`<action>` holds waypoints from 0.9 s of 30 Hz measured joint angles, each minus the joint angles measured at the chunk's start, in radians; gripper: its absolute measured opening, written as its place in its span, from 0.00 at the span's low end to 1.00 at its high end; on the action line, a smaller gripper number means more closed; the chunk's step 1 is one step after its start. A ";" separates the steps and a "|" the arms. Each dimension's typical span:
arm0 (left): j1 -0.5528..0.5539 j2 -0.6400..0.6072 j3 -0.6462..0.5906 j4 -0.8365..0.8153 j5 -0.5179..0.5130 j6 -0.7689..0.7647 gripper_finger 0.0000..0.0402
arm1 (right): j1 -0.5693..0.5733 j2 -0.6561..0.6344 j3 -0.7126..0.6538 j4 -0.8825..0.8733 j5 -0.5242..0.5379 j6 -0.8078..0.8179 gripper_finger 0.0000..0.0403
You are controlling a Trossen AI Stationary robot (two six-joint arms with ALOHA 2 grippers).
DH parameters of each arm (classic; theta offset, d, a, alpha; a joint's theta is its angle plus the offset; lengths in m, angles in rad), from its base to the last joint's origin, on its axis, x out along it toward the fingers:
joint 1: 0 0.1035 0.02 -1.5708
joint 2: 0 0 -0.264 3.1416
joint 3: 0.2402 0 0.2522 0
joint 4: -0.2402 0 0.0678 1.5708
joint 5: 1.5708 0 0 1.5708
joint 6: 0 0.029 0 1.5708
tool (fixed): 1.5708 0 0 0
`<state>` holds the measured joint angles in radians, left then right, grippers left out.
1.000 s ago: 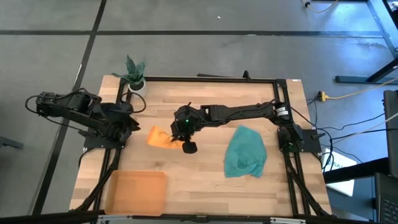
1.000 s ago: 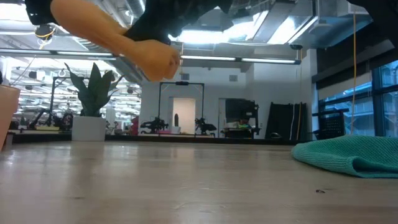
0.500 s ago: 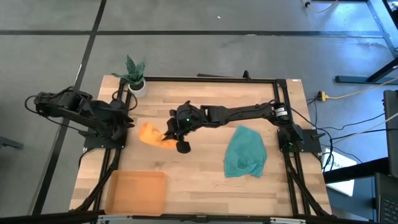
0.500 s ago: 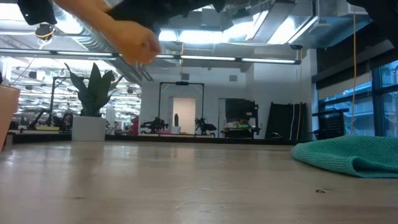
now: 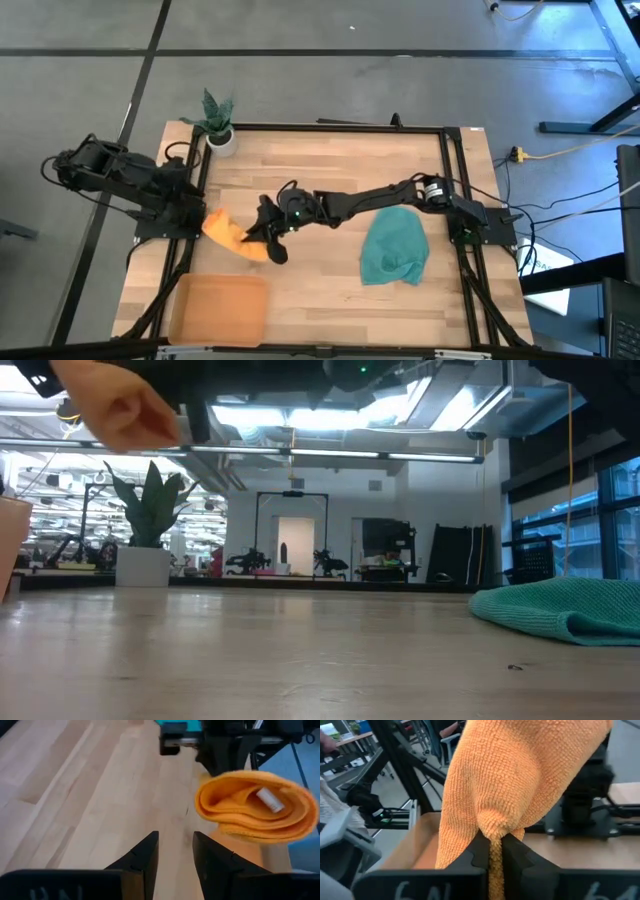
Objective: Roll microfiber towels into tight, uniform cylinder then place into a basket
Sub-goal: Put the rolled orange microfiber towel into the bin
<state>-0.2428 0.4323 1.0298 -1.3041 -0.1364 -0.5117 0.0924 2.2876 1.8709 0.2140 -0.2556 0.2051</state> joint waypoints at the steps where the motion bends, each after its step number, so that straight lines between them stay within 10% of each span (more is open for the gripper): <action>1: 0.000 -0.006 0.000 -0.006 0.000 0.000 0.27 | 0.007 0.004 0.000 0.006 0.000 0.002 0.05; 18: 0.000 -0.016 0.000 -0.024 0.049 0.053 0.27 | 0.070 0.170 0.001 0.413 0.038 0.107 0.05; 27: 0.000 -0.016 0.000 -0.048 0.050 0.053 0.27 | 0.085 0.319 0.214 0.380 -0.078 0.109 0.05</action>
<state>-0.2428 0.4168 1.0298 -1.3518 -0.0868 -0.4583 0.1777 2.6066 2.0849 0.5943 -0.3333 0.3140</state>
